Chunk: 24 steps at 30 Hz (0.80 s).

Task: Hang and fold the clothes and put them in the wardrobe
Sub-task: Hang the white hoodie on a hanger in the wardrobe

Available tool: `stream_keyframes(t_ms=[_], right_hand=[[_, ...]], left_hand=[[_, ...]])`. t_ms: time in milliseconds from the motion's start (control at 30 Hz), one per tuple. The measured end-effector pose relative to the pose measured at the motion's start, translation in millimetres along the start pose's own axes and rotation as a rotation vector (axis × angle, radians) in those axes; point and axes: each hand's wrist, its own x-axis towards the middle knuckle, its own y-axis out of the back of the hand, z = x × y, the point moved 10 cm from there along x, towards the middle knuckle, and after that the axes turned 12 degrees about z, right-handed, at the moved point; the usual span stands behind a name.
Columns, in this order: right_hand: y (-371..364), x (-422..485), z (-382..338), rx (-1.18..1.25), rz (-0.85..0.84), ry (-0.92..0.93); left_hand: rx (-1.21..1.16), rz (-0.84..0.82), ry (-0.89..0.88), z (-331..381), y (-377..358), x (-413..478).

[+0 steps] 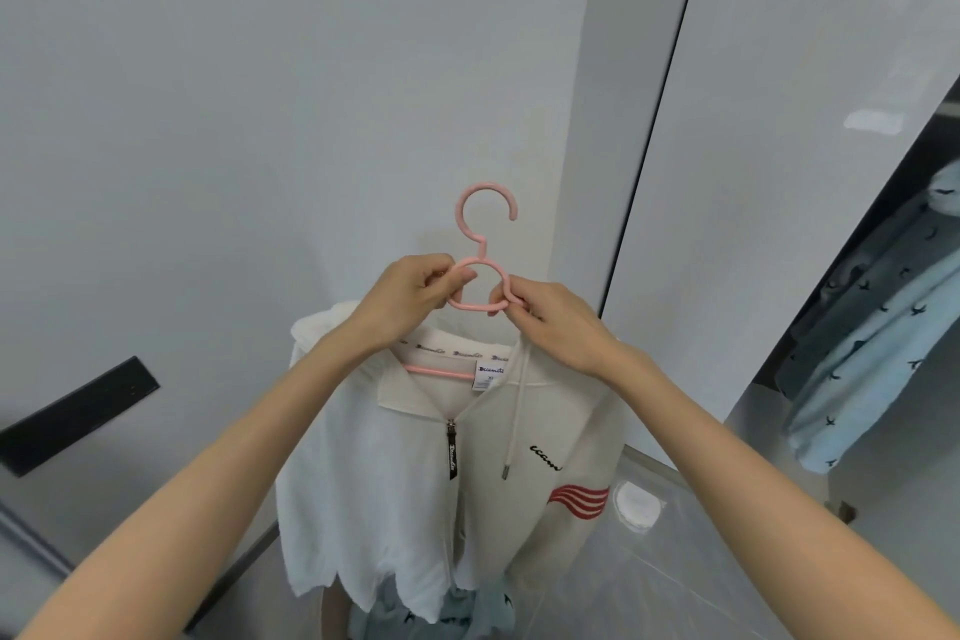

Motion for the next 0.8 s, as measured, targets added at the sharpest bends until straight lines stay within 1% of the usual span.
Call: stream_keyframes(t_ms=[100,233,300,367,433,500,700,767,800], right_hand=[[9,0,-4,0.006,0.043,0.027],[27,5,4,-0.218,0.093,0.045],[30,1,15,-0.275,0.13,0.038],[35,-6,19,-0.27,0.235,0.06],[43,-13,18,-0.27,0.373,0.082],[53,-20,22,-0.273,0.492,0.04],[70,-29,22,-0.265,0.643,0.034],[77,-39,29,-0.218,0.765,-0.034],[80,-45,37,-0.154,0.824,-0.108]], left_hand=[[-0.009,-0.012,-0.007,-7,0,-3],[-0.018,0.076,0.026,-11,11,0],[-0.011,0.113,0.036,-12,16,2],[-0.006,0.135,0.044,-12,18,3],[-0.01,0.139,0.048,-10,17,4],[-0.024,0.138,0.047,-7,14,5],[-0.003,0.171,0.059,-5,15,11],[0.003,0.185,0.074,-7,19,12],[0.002,0.192,0.08,-8,20,12]])
